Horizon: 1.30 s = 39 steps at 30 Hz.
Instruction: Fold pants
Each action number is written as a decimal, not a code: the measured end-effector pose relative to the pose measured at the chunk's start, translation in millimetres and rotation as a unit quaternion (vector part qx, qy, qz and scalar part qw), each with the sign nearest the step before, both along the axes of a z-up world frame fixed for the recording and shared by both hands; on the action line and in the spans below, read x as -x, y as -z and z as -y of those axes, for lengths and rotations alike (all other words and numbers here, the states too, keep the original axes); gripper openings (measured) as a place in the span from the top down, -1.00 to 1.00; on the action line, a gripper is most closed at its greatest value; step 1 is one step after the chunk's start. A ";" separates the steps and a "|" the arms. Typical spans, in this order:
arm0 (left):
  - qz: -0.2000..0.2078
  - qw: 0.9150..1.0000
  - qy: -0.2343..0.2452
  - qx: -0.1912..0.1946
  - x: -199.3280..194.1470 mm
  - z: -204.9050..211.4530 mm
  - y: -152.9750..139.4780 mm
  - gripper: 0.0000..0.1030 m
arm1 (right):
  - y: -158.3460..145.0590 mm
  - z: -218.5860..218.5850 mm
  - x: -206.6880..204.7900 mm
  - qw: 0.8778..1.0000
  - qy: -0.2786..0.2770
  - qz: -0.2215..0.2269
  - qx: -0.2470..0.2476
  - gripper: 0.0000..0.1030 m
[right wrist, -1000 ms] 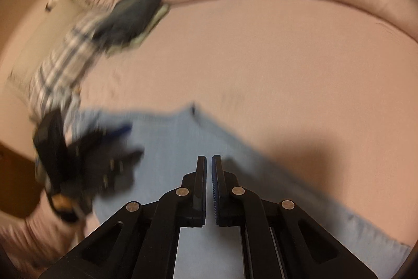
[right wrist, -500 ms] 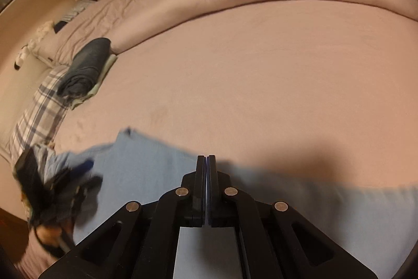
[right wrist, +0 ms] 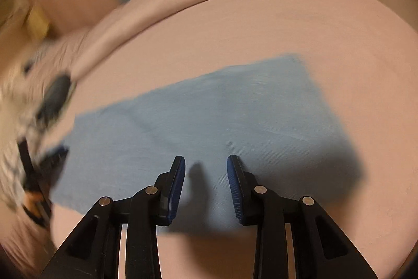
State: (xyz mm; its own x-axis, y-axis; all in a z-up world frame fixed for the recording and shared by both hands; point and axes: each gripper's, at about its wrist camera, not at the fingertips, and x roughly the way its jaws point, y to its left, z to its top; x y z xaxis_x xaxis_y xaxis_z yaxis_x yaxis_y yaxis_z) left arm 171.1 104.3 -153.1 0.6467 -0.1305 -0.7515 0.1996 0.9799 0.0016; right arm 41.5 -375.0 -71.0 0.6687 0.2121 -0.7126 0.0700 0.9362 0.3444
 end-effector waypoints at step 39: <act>-0.130 0.962 0.131 0.200 58.6 190.9 -4.7 -0.67 | 4.4 52.1 41.5 0.982 0.092 0.123 -0.110 0.70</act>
State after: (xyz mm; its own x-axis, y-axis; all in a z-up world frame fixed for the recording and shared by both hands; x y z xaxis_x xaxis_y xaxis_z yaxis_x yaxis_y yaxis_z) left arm 112.5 -86.5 -148.4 0.3494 -0.5759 -0.7391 0.3823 0.8078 -0.4487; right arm 0.0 -427.1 -75.4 0.8564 0.2033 -0.4746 0.1195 0.8162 0.5652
